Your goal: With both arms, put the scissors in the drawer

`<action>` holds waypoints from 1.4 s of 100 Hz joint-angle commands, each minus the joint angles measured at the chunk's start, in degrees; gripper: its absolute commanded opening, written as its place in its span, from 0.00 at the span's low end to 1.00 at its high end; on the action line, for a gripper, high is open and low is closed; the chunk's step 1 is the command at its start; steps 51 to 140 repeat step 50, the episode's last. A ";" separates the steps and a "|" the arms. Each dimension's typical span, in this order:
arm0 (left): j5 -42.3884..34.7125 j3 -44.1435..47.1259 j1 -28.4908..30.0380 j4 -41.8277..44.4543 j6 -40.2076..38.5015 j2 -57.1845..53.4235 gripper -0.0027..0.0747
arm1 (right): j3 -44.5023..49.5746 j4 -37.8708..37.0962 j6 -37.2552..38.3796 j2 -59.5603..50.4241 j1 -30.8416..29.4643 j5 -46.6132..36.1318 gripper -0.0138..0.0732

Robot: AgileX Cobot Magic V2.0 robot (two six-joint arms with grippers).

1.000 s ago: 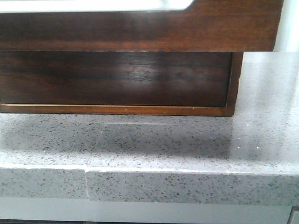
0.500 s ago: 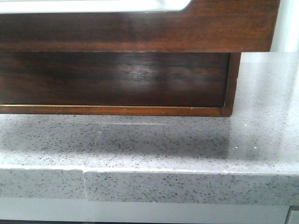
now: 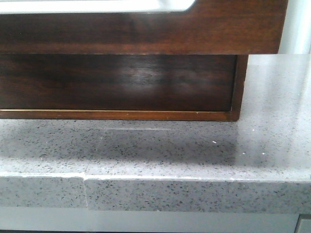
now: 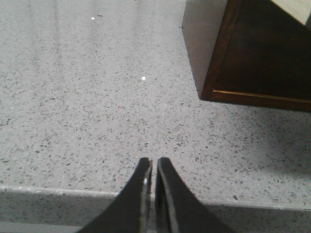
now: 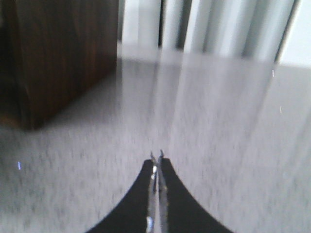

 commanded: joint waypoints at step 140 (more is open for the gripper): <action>-2.57 1.19 0.13 -0.70 -0.55 -1.82 0.01 | 1.78 0.08 0.00 -1.92 -0.44 5.21 0.08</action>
